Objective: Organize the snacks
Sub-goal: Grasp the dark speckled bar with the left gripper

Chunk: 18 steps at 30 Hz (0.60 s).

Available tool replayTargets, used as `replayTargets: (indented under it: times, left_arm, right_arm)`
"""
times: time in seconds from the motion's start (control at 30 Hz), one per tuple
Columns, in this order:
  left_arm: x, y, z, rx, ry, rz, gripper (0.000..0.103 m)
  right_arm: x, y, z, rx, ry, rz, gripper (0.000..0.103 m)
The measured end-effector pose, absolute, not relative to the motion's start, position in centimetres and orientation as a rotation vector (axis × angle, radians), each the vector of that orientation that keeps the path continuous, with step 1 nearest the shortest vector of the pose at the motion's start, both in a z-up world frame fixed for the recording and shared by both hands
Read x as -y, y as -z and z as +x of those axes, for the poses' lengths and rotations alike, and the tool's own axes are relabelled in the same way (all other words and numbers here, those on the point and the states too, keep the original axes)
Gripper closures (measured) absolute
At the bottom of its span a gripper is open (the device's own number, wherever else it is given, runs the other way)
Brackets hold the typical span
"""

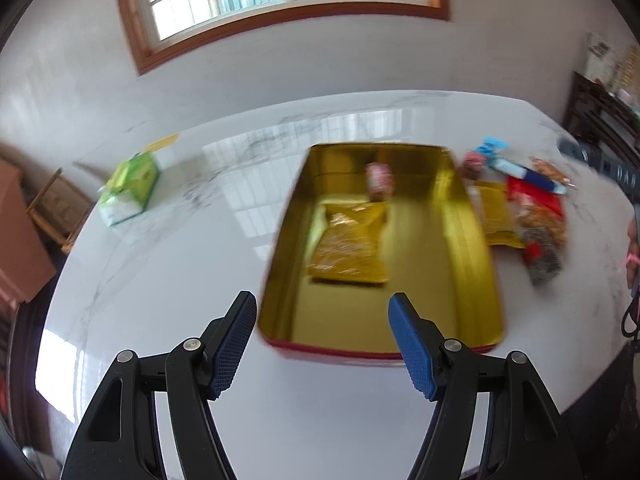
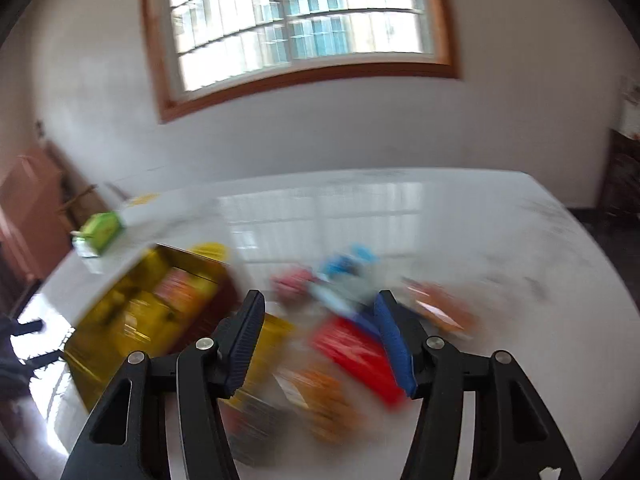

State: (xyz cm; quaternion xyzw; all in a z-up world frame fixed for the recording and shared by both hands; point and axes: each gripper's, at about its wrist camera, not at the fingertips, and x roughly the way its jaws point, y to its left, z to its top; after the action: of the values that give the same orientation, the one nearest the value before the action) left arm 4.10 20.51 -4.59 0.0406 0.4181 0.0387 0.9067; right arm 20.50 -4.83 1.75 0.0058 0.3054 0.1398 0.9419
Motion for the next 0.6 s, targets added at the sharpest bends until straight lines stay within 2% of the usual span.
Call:
replayTargets:
  times: [0.23, 0.6]
  left_arm:
    - [-14.0, 3.0, 5.1, -0.890, 0.195, 0.032, 0.034]
    - [-4.5, 5.9, 11.4, -1.090, 0.336, -0.088, 0.034]
  right_arm:
    - [15.1, 2.5, 20.0, -0.702, -0.045, 0.001, 0.049]
    - [16.9, 4.3, 19.3, -0.715, -0.112, 0.039, 0.048]
